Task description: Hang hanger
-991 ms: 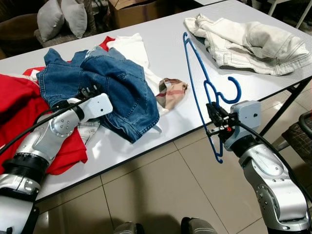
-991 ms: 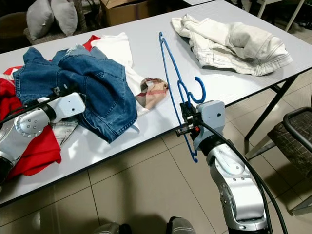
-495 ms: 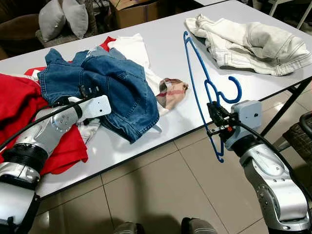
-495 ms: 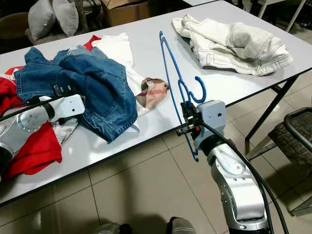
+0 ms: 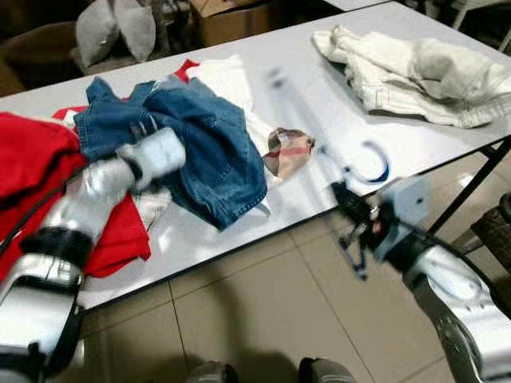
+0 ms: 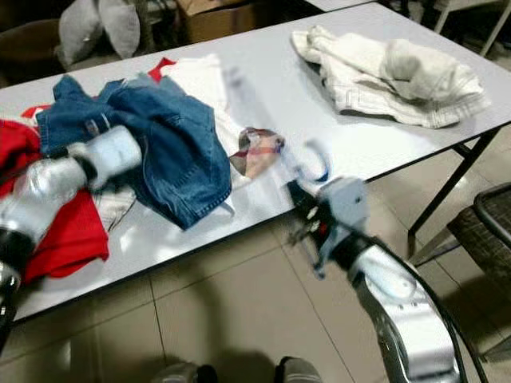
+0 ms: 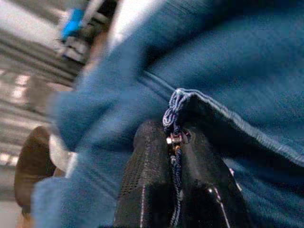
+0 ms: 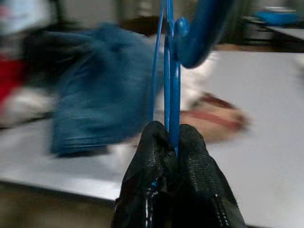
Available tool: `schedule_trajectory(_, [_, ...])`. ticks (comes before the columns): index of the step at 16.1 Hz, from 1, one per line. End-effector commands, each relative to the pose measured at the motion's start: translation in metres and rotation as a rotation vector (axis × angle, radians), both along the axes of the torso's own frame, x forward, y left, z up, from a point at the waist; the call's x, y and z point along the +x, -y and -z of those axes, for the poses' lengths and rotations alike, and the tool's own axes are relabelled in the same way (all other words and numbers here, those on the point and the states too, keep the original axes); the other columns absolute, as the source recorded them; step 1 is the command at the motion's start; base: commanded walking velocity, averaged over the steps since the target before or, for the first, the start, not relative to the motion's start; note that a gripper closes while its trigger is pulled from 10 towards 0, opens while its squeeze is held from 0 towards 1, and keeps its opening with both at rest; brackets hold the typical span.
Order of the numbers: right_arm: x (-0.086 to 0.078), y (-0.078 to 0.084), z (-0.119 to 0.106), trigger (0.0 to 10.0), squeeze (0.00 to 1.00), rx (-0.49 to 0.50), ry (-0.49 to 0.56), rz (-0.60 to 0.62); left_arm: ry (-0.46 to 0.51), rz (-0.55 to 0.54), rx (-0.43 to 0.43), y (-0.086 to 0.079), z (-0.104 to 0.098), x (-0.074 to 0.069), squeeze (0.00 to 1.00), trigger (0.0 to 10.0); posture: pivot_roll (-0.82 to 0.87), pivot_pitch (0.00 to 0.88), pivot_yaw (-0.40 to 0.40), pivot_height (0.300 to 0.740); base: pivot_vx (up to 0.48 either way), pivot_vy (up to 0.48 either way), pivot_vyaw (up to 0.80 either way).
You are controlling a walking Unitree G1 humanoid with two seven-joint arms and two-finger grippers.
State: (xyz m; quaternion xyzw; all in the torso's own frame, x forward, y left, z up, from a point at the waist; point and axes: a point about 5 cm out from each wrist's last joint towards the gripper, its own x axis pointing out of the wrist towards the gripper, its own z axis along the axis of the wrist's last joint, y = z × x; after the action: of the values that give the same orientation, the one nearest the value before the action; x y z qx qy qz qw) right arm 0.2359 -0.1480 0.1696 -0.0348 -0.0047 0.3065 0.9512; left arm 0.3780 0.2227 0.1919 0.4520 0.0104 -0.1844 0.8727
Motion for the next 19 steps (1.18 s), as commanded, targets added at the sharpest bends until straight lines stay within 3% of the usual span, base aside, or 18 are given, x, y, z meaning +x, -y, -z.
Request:
schedule_trajectory(1, [-0.008, -0.005, -0.004, 10.0, 0.00, 0.008, -0.011, -0.087, 0.067, -0.023, -0.068, -0.002, -0.023, 0.005, 0.00, 0.0, -0.13, 0.073, 0.108, 0.740, 0.000, 0.000, 0.00])
schedule_trajectory(3, [-0.020, -0.007, 0.000, 10.0, 0.00, -0.043, -0.069, -0.212, 0.192, -0.063, -0.225, -0.001, -0.065, 0.015, 0.00, 0.0, -0.13, 0.067, 0.112, 0.740, 0.000, 0.000, 0.00])
schedule_trajectory(5, [-0.024, -0.007, 0.002, 10.0, 0.00, -0.056, -0.101, -0.263, 0.244, -0.072, -0.249, -0.003, -0.089, 0.019, 0.00, 0.0, -0.13, 0.062, 0.114, 0.740, 0.000, 0.000, 0.00])
schedule_trajectory(7, [-0.032, -0.009, 0.006, 10.0, 0.00, -0.071, -0.147, -0.330, 0.236, -0.041, -0.270, 0.001, -0.099, 0.020, 0.00, 0.0, -0.13, 0.059, 0.115, 0.740, 0.000, 0.000, 0.00])
schedule_trajectory(9, [-0.039, -0.012, 0.011, 10.0, 0.00, -0.094, -0.194, -0.386, 0.204, 0.009, -0.254, 0.008, -0.101, 0.020, 0.00, 0.0, -0.13, 0.057, 0.118, 0.740, 0.000, 0.000, 0.00])
schedule_trajectory(11, [-0.039, -0.015, 0.018, 10.0, 0.00, -0.126, -0.221, -0.395, 0.146, 0.044, -0.191, 0.014, -0.091, 0.020, 0.00, 0.0, -0.13, 0.058, 0.122, 0.740, 0.000, 0.000, 0.00])
schedule_trajectory(12, [-0.035, -0.015, 0.021, 10.0, 0.00, -0.141, -0.221, -0.353, 0.151, 0.021, -0.185, 0.012, -0.088, 0.020, 0.00, 0.0, -0.13, 0.058, 0.124, 0.740, 0.000, 0.000, 0.00])
schedule_trajectory(13, [-0.021, -0.008, 0.026, 10.0, 0.00, -0.187, -0.222, -0.240, 0.153, 0.007, -0.234, 0.011, -0.089, 0.020, 0.00, 0.0, -0.13, 0.057, 0.124, 0.740, 0.000, 0.000, 0.00])
schedule_trajectory(14, [-0.018, -0.006, 0.027, 10.0, 0.00, -0.192, -0.226, -0.223, 0.150, 0.009, -0.243, 0.011, -0.089, 0.020, 0.00, 0.0, -0.13, 0.057, 0.123, 0.740, 0.000, 0.000, 0.00])
schedule_trajectory(19, [-0.023, -0.014, 0.027, 10.0, 0.00, -0.247, -0.273, -0.457, 0.170, 0.042, -0.315, 0.018, -0.114, 0.020, 0.00, 0.0, -0.12, 0.050, 0.114, 0.740, 0.000, 0.000, 0.00])
